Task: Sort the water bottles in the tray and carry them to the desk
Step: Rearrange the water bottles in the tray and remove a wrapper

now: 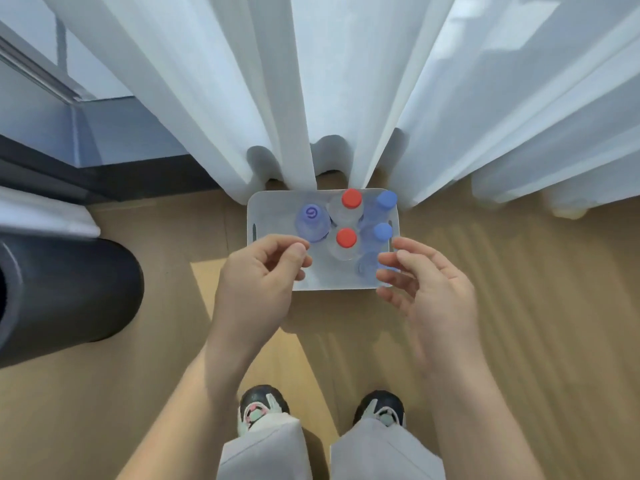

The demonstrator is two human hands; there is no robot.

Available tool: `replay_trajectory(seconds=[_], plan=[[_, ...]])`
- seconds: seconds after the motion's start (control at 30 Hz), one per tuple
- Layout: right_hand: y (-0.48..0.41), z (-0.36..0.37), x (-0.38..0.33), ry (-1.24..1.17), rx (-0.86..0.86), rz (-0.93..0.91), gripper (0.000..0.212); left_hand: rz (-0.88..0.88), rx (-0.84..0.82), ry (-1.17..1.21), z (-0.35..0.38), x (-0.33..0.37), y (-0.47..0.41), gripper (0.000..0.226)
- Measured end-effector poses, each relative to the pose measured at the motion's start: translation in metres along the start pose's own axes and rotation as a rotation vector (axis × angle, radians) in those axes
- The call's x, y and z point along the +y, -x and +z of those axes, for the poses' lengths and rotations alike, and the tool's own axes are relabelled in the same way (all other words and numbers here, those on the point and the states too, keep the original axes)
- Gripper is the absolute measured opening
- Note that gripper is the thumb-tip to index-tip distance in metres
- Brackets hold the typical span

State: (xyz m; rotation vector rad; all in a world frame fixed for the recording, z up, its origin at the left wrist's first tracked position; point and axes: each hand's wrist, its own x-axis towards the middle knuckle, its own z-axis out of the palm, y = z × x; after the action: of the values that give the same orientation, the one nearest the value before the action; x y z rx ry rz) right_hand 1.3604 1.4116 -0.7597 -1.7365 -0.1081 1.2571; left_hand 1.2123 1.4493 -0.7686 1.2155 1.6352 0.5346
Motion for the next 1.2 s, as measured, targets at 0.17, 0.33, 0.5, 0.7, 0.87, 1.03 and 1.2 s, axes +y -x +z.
replay_trajectory(seconds=[0.17, 0.33, 0.5, 0.7, 0.87, 1.03, 1.2], plan=[[-0.052, 0.016, -0.011, -0.088, -0.126, -0.077, 0.016, 0.03, 0.031, -0.031, 0.01, -0.034, -0.042, 0.018], [-0.089, 0.026, -0.001, 0.023, -0.221, -0.172, 0.015, 0.196, 0.109, -0.266, 0.028, -0.038, -0.115, 0.021], [-0.108, 0.035, 0.001, 0.051, -0.36, -0.204, 0.015, 0.324, -0.208, -0.839, 0.062, -0.073, -0.149, 0.056], [-0.085, 0.03, 0.004, 0.053, -0.317, -0.165, 0.015, 0.244, -0.119, -0.803, 0.071, -0.09, -0.138, 0.03], [-0.076, 0.025, 0.0, 0.088, -0.323, -0.309, 0.015, 0.235, 0.005, -0.699, 0.062, -0.086, -0.144, 0.028], [-0.071, 0.021, 0.004, 0.188, -0.304, -0.325, 0.018, 0.201, 0.01, -0.632, 0.009, -0.071, -0.134, 0.026], [-0.077, 0.043, 0.018, 0.452, -0.363, -0.325, 0.022, 0.197, 0.03, -0.437, -0.045, -0.054, -0.114, 0.021]])
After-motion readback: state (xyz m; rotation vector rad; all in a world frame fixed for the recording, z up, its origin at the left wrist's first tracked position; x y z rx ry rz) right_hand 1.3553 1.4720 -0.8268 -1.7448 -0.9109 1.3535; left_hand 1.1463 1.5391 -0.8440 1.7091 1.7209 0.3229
